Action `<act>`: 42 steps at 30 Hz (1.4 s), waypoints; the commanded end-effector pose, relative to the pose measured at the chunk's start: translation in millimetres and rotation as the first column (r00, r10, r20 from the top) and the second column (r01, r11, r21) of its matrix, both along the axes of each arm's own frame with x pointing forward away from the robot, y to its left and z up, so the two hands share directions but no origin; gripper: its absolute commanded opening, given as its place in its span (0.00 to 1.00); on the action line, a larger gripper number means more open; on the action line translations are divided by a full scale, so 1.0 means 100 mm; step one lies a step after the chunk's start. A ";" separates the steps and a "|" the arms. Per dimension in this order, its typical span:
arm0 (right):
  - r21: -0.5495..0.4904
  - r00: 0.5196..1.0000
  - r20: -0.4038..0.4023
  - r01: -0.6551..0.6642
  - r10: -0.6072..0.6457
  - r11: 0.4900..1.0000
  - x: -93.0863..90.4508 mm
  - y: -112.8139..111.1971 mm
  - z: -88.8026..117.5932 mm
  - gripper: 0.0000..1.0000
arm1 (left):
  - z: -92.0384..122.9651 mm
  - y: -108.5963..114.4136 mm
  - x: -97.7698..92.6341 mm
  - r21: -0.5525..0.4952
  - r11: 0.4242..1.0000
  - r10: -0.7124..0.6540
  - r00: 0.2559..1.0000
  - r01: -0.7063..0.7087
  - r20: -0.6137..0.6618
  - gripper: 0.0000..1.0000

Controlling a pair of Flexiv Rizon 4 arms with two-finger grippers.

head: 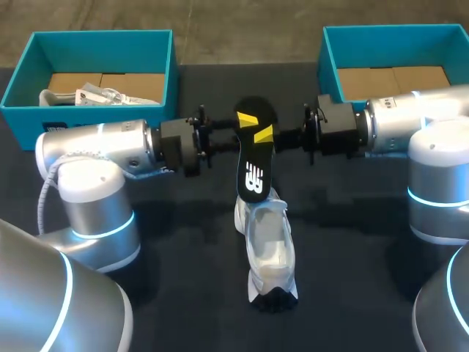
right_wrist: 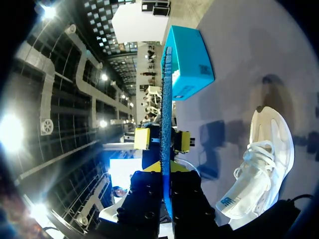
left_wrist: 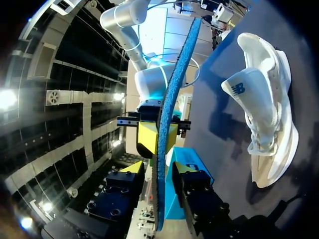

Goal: Take the shoe out of the shoebox, open the shoe tongue, remove and reinsert the insole, then place the shoe into the shoebox

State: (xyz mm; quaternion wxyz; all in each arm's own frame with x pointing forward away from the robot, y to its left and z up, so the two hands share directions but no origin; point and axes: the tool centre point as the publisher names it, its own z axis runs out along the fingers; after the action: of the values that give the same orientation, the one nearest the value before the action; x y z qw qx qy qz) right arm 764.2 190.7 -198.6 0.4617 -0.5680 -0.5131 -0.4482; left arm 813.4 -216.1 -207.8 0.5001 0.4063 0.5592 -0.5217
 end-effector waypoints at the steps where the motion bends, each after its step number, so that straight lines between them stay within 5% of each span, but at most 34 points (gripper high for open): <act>1: -0.001 1.000 -0.001 0.002 -0.002 1.000 0.00 0.02 0.00 0.00 | -0.01 -0.04 0.02 0.007 1.000 -0.012 1.000 0.012 0.002 0.36; 16: -0.001 1.000 -0.001 0.002 -0.002 1.000 0.00 0.02 0.00 0.00 | -0.04 -0.05 0.03 0.012 1.000 -0.026 1.000 0.026 0.010 0.36; 20: -0.001 1.000 -0.001 0.002 -0.002 1.000 0.00 0.02 0.00 0.00 | -0.05 -0.05 0.04 0.007 1.000 -0.024 1.000 0.024 0.012 0.27; 30: -0.001 1.000 -0.001 0.002 -0.002 1.000 0.00 0.02 0.00 0.00 | -0.07 -0.03 0.02 0.002 0.999 -0.042 0.999 0.042 0.025 0.32; 35: -0.001 1.000 -0.001 0.002 -0.002 1.000 0.00 0.02 0.00 0.00 | -0.06 -0.02 0.03 -0.002 0.999 -0.040 0.999 0.041 0.028 0.22; 37: -0.001 1.000 -0.001 0.002 -0.002 1.000 0.00 0.02 0.00 0.00 | -0.06 -0.03 0.03 -0.004 0.999 -0.042 0.999 0.042 0.030 0.01; 42: -0.001 1.000 -0.001 0.002 -0.002 1.000 0.00 0.02 0.00 0.00 | -0.06 -0.05 0.03 0.000 0.999 -0.052 0.998 0.052 0.038 0.00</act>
State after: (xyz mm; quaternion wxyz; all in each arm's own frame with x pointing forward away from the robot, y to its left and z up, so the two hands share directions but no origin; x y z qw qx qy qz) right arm 764.0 190.5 -199.1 0.4617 -0.5682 -0.5131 -0.4481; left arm 815.5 -219.3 -212.6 0.4979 0.4286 0.5401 -0.5260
